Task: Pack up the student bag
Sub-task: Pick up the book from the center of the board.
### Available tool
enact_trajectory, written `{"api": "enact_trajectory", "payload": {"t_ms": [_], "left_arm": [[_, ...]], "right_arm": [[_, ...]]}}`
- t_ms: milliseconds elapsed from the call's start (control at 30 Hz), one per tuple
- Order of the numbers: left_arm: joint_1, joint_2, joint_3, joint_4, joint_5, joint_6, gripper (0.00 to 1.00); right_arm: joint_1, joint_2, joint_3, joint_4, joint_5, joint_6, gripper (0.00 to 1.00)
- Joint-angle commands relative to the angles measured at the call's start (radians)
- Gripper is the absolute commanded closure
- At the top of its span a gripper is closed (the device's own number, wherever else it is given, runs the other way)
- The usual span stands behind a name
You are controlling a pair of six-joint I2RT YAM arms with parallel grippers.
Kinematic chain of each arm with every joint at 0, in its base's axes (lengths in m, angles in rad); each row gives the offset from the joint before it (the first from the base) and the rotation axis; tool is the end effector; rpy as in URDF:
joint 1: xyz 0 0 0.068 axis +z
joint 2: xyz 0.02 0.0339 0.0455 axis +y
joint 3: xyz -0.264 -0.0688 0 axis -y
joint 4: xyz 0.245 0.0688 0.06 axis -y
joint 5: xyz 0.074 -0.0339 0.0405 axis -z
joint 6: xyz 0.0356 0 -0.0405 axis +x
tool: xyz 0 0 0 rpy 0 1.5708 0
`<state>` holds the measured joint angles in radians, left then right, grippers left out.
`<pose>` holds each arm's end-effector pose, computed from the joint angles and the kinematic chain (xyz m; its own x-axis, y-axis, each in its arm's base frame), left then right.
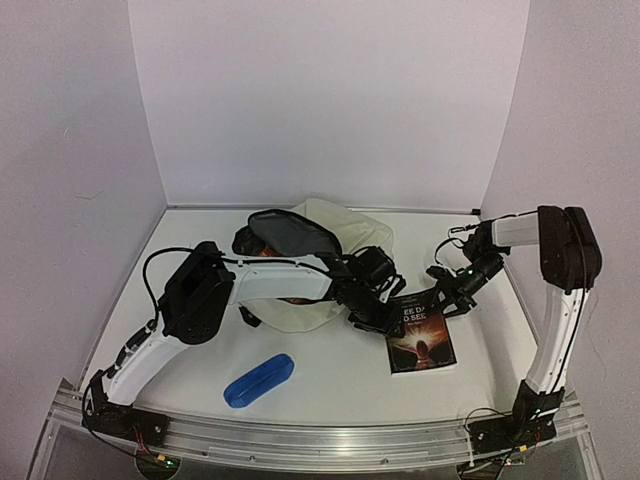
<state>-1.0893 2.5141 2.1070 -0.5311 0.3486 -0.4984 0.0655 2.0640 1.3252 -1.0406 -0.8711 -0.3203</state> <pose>0.2421 -0.4895 0.1399 -0.7710 0.5053 -0.3876 0.6353 0.5668 -0.5246 0.3439 0.0499 0.1306 -0.9631 -0.2664 -0.0391 -0.1973 0.5996 0.7756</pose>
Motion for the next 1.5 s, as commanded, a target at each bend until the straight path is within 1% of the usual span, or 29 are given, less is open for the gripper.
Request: {"api": "enact_trajectory", "payload": {"t_ms": [0, 67, 133, 200, 333, 433, 533, 600, 667, 733, 800, 967, 1100, 1167, 1233, 1333, 1433, 1467], "left_arm": [[-0.005, 0.004, -0.005, 0.027, 0.013, -0.006, 0.38], [-0.005, -0.003, -0.008, 0.028, 0.013, -0.007, 0.38], [-0.005, -0.021, -0.013, 0.031, 0.009, -0.008, 0.37], [-0.004, -0.056, -0.021, 0.032, -0.003, -0.008, 0.33], [-0.004, -0.188, -0.082, 0.036, -0.038, -0.019, 0.2], [0.001, -0.321, -0.189, 0.078, -0.073, -0.047, 0.14], [0.026, -0.427, -0.315, 0.141, -0.075, -0.11, 0.11], [0.047, -0.492, -0.401, 0.211, -0.047, -0.151, 0.1], [0.071, -0.533, -0.452, 0.271, -0.012, -0.18, 0.09], [0.089, -0.55, -0.457, 0.311, 0.031, -0.191, 0.08], [0.101, -0.551, -0.428, 0.328, 0.063, -0.194, 0.08], [0.117, -0.52, -0.388, 0.412, 0.126, -0.227, 0.1], [0.123, -0.486, -0.357, 0.449, 0.134, -0.259, 0.16], [0.123, -0.479, -0.352, 0.499, 0.155, -0.271, 0.21], [0.123, -0.475, -0.354, 0.561, 0.182, -0.29, 0.29], [0.122, -0.495, -0.389, 0.646, 0.192, -0.323, 0.46], [0.121, -0.553, -0.486, 0.73, 0.163, -0.363, 0.71], [0.121, -0.58, -0.52, 0.751, 0.146, -0.377, 0.82]], "right_arm": [[0.012, -0.03, -0.039, 0.037, 0.009, 0.026, 0.58], [0.012, -0.036, -0.033, 0.041, 0.026, 0.03, 0.7], [0.011, -0.051, -0.014, 0.039, 0.041, 0.029, 0.88], [0.01, -0.078, 0.012, 0.032, 0.047, 0.024, 1.0], [0.001, -0.156, 0.078, -0.045, -0.024, -0.038, 1.0], [-0.001, -0.219, 0.126, -0.112, -0.088, -0.091, 1.0], [0.0, -0.278, 0.167, -0.17, -0.147, -0.14, 1.0], [-0.001, -0.304, 0.203, -0.21, -0.182, -0.166, 1.0], [0.0, -0.33, 0.241, -0.247, -0.212, -0.187, 1.0], [0.001, -0.351, 0.283, -0.284, -0.241, -0.208, 1.0], [0.005, -0.367, 0.341, -0.315, -0.266, -0.224, 1.0], [0.039, -0.401, 0.428, -0.335, -0.315, -0.223, 1.0], [0.072, -0.427, 0.468, -0.332, -0.333, -0.217, 1.0], [0.088, -0.431, 0.476, -0.324, -0.334, -0.209, 1.0], [0.106, -0.431, 0.48, -0.309, -0.33, -0.197, 1.0], [0.12, -0.417, 0.496, -0.292, -0.324, -0.184, 1.0], [0.124, -0.396, 0.521, -0.281, -0.295, -0.172, 1.0], [0.124, -0.389, 0.532, -0.271, -0.277, -0.161, 1.0]]}}
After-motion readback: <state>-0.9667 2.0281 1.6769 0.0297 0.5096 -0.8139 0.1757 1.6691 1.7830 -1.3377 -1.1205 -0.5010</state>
